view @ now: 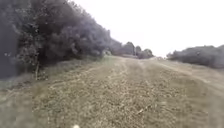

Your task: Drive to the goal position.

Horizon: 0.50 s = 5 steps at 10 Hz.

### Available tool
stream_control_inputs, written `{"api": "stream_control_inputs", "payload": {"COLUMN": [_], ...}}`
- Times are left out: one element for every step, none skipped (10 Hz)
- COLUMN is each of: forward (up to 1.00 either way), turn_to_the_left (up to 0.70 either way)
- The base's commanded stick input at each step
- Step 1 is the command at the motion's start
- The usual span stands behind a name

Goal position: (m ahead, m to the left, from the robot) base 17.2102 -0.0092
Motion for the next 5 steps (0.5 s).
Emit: {"api": "stream_control_inputs", "payload": {"forward": [0.60, 0.60, 0.60, 0.60, 0.60], "turn_to_the_left": [0.00, 0.00, 0.00, 0.00, 0.00]}}
